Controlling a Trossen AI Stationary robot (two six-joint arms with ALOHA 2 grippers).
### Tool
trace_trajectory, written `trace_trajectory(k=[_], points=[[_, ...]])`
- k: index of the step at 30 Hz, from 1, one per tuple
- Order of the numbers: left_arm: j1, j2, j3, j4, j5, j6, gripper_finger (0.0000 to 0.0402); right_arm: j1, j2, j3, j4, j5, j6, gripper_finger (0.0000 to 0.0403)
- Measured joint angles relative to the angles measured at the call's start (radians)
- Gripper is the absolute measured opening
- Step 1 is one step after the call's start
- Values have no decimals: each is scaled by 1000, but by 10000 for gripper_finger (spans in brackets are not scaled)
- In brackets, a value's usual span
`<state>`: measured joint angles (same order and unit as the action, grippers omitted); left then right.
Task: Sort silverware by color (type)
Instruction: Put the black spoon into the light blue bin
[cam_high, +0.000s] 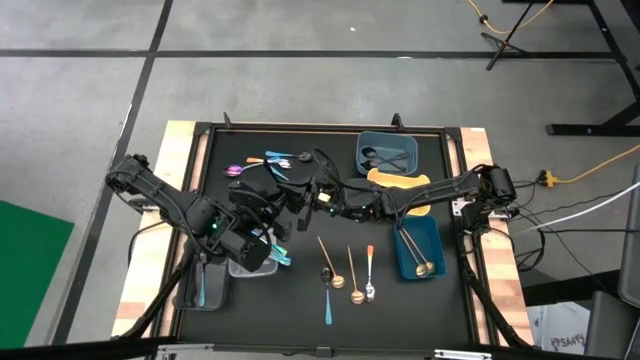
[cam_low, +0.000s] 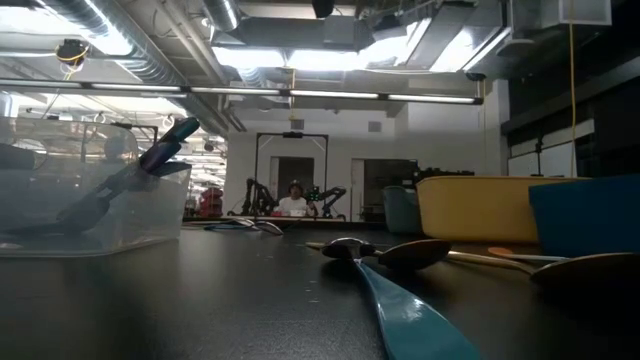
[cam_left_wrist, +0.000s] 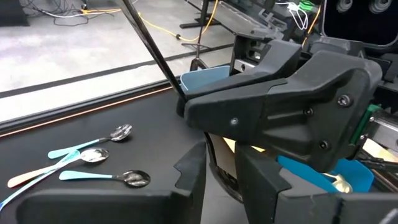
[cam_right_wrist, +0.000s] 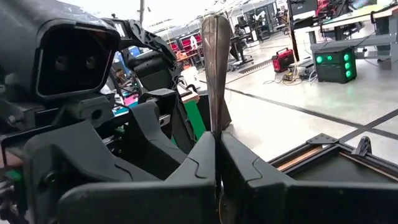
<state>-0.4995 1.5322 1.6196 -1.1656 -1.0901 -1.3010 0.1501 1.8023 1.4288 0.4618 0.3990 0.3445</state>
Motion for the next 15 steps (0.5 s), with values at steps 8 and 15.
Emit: trace_trajectory(k=[8, 15], points=[[0, 0, 0, 0, -3, -1, 78, 0, 0, 0, -1, 0, 38, 0], [0, 0, 0, 0, -4, -1, 61, 0, 0, 0, -9, 0, 60, 0]])
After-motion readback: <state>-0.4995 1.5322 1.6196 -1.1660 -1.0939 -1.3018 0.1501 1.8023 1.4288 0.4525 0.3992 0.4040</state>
